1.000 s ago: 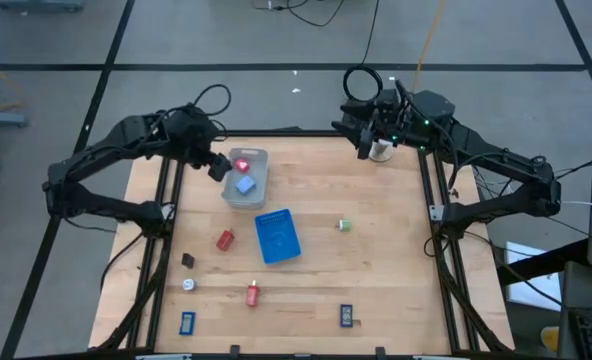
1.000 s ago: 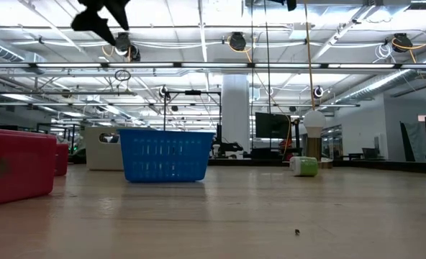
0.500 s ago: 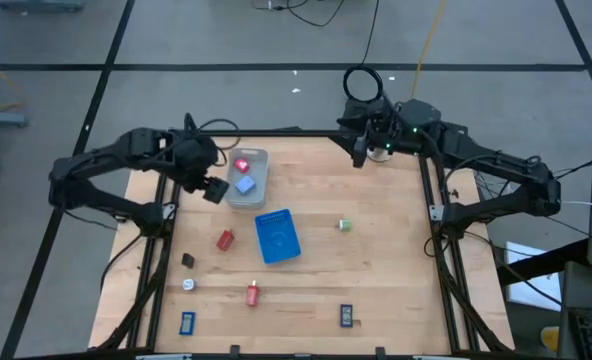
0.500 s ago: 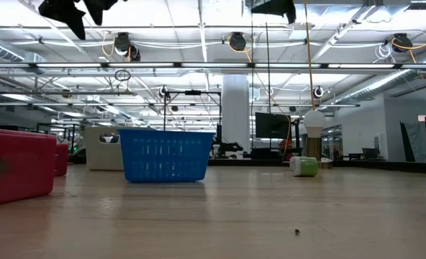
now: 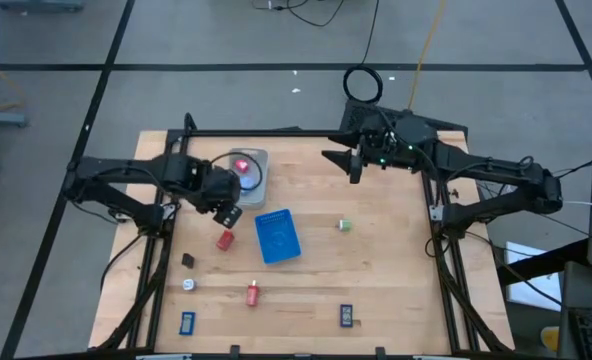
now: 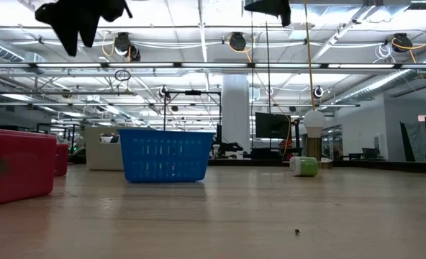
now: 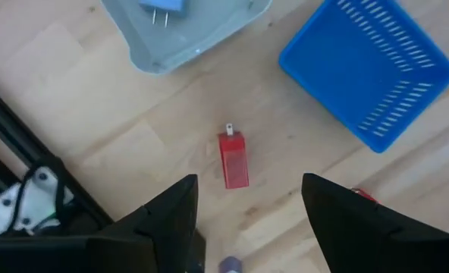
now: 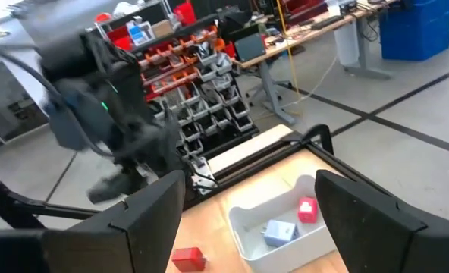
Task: Pick & Place Office items
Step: Put the top red charger adapter into the gray bin
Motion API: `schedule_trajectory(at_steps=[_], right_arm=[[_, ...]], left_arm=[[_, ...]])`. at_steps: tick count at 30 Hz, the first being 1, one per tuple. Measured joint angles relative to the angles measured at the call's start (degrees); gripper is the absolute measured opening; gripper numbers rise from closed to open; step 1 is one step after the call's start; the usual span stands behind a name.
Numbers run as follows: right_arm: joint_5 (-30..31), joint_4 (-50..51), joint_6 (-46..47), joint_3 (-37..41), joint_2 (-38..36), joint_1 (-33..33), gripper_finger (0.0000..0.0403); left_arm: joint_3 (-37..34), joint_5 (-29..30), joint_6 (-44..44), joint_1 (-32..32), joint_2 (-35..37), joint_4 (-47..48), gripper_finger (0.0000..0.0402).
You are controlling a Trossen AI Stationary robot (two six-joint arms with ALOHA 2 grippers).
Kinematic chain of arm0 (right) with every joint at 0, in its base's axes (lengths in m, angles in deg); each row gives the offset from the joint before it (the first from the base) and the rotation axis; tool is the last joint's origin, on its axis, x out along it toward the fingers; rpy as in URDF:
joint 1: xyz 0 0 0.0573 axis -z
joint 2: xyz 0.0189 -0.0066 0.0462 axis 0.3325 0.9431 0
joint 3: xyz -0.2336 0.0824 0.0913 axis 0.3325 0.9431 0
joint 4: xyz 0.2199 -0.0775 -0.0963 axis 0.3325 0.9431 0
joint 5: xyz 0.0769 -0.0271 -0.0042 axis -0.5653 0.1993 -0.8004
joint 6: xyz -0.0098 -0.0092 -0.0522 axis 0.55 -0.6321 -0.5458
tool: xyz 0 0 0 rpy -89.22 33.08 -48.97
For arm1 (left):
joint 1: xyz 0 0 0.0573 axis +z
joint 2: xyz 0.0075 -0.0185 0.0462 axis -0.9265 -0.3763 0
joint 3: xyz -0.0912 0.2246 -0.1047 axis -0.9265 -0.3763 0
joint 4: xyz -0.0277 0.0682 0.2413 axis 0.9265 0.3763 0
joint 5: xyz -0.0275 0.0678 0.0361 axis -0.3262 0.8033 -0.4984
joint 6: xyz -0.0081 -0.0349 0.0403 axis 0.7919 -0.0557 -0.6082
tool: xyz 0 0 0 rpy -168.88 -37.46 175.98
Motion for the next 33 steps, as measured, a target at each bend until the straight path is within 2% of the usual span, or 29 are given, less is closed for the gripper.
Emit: schedule_trajectory(at_steps=[4,7,13,19,33], right_arm=[[-0.04,-0.09,-1.36,0.0,-1.46,-0.68,0.029],[-0.04,-0.01,-1.71,0.0,-2.88,-0.81,0.029],[0.06,0.35,-1.87,0.0,-5.15,-0.79,0.029],[0.07,0.38,-1.86,0.0,-6.1,-0.79,0.029],[0.0,0.4,-1.48,0.0,-6.32,-0.79,0.029]], left_arm=[[-6.92,-0.41,2.94,-1.57,0.65,-4.18,0.025],[-12.14,-3.21,4.34,-2.31,1.04,-8.27,0.0256],[-19.72,-6.37,7.04,-4.01,0.95,-20.61,0.0269],[-23.47,-5.73,9.6,-5.09,0.94,-23.27,0.0275],[-33.01,-5.04,11.65,-5.06,0.96,-31.55,0.0257]])
